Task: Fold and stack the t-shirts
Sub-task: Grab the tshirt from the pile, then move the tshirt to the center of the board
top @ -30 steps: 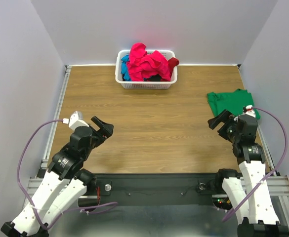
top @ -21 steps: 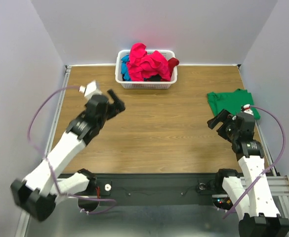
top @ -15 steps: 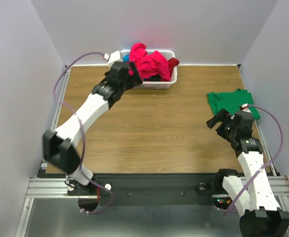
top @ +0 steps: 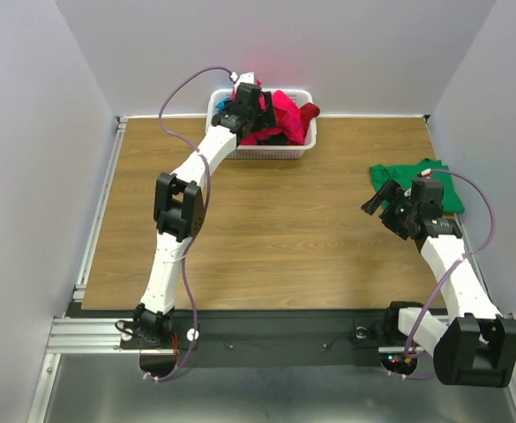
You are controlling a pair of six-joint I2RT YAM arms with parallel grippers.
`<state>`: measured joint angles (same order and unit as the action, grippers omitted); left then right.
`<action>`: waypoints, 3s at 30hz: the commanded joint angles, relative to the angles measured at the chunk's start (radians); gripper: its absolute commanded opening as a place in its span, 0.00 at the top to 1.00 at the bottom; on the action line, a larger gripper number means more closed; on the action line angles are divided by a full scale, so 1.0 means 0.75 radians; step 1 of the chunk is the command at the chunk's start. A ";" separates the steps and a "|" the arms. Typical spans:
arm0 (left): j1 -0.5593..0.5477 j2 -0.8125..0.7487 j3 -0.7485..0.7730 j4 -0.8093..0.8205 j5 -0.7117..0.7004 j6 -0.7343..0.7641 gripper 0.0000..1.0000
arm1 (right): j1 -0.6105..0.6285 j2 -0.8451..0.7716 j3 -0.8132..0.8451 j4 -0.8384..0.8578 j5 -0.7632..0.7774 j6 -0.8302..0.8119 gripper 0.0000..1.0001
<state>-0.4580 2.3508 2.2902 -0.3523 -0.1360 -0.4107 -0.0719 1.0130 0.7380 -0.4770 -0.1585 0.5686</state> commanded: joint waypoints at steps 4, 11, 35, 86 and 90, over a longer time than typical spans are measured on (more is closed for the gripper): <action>0.046 0.011 0.039 0.249 -0.060 0.071 0.02 | -0.004 0.038 0.031 0.100 -0.018 0.013 0.00; 0.060 0.167 0.174 0.277 0.040 0.053 0.02 | -0.004 0.042 0.016 0.100 -0.008 -0.001 0.00; 0.056 -0.281 0.108 0.349 0.114 0.069 0.90 | -0.004 0.024 -0.043 0.100 -0.014 -0.016 0.00; -0.160 -1.655 -1.973 0.024 -0.269 -0.540 0.02 | 0.310 -0.287 -0.111 -0.072 -0.149 -0.073 0.00; -0.167 -1.866 -2.196 0.055 -0.124 -0.622 0.02 | 0.676 -0.177 -0.154 0.073 0.011 0.027 0.00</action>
<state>-0.5766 1.0454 0.7403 -0.3222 -0.3294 -0.7910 0.2630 0.8261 0.6415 -0.5396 -0.2203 0.5289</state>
